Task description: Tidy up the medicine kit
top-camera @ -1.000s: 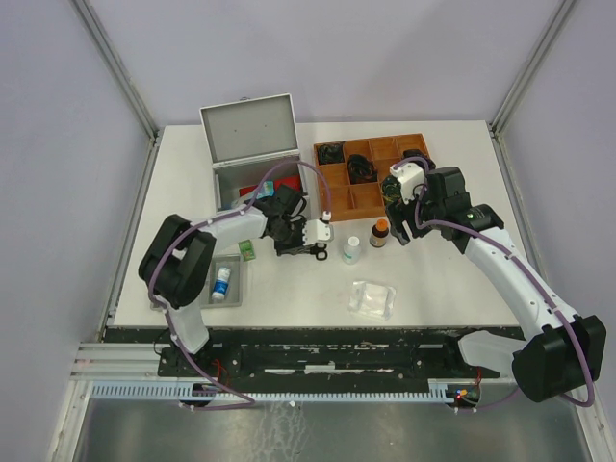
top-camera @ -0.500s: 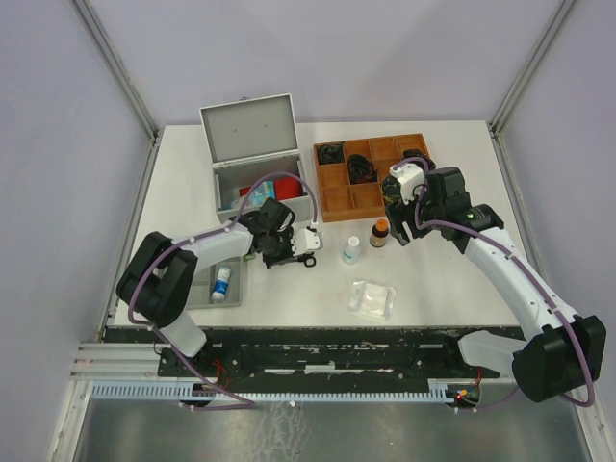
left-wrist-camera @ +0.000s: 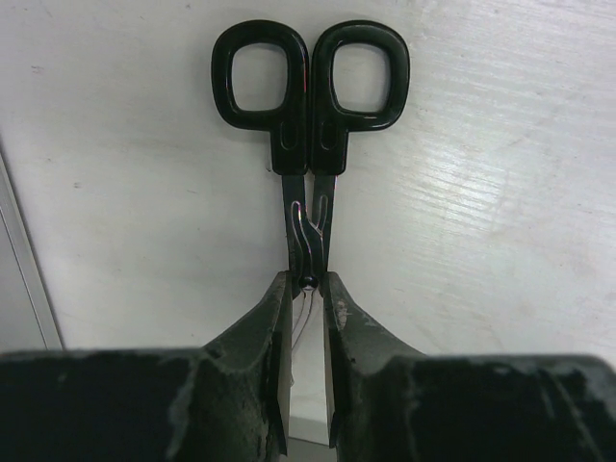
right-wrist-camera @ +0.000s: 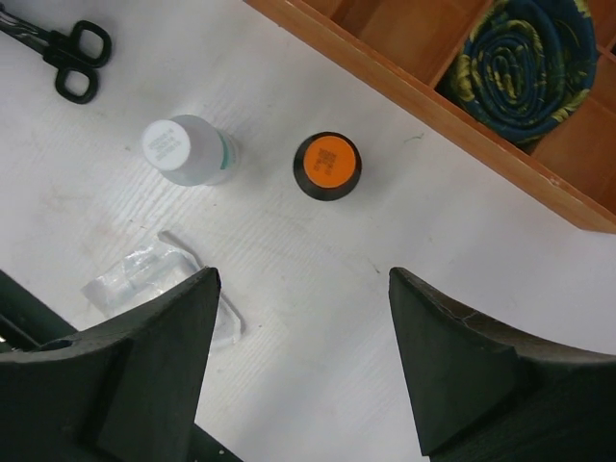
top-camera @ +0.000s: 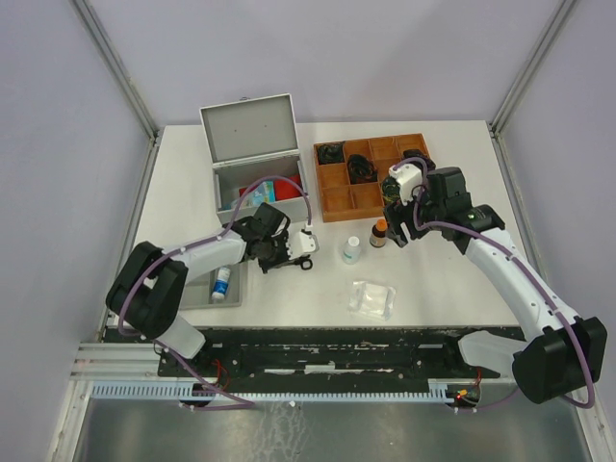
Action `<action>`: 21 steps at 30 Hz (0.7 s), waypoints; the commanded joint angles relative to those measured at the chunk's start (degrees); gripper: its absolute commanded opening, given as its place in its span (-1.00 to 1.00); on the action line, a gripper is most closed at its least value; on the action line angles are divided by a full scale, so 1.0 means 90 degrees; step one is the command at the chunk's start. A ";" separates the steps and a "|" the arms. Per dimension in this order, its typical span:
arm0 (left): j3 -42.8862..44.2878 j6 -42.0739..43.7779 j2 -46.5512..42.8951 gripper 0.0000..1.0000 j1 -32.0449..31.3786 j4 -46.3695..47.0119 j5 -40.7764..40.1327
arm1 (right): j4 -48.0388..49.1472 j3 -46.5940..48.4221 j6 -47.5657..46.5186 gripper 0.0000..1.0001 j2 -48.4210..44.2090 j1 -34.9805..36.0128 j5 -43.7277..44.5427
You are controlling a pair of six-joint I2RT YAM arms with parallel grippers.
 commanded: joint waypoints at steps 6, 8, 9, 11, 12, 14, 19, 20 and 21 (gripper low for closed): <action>-0.0304 -0.0408 -0.0730 -0.95 0.0021 0.0571 0.0587 | 0.0461 0.0274 0.0159 0.55 -0.0141 0.0019 -0.1914; -0.0408 -0.0441 -0.0858 -0.95 0.0016 0.0725 0.0638 | 0.0652 0.0243 0.0321 0.53 -0.0125 0.0036 -0.2282; -0.0464 -0.0452 -0.0926 -0.95 0.0014 0.0787 0.0663 | 0.0812 0.0216 0.0434 0.53 -0.0131 0.0050 -0.2465; -0.0553 -0.0476 -0.1050 -0.95 0.0021 0.0876 0.0700 | 0.1164 0.0190 0.0705 0.53 -0.0088 0.0103 -0.2826; -0.0577 -0.0487 -0.1104 -0.95 0.0015 0.0898 0.0718 | 0.1316 0.0194 0.0880 0.53 -0.0037 0.0140 -0.2953; -0.0560 -0.0540 -0.1193 -0.95 0.0021 0.0915 0.0748 | 0.1640 0.0222 0.1248 0.52 0.0114 0.0199 -0.3140; -0.0399 -0.0644 -0.1353 -0.95 0.0021 0.0875 0.0779 | 0.2120 0.0296 0.1533 0.50 0.0411 0.0391 -0.3101; -0.0339 -0.0649 -0.1372 -0.95 0.0026 0.0816 0.0787 | 0.2145 0.0318 0.1543 0.50 0.0445 0.0419 -0.3084; -0.0263 -0.0648 -0.1385 -0.95 0.0024 0.0754 0.0787 | 0.2157 0.0338 0.1553 0.50 0.0461 0.0422 -0.3053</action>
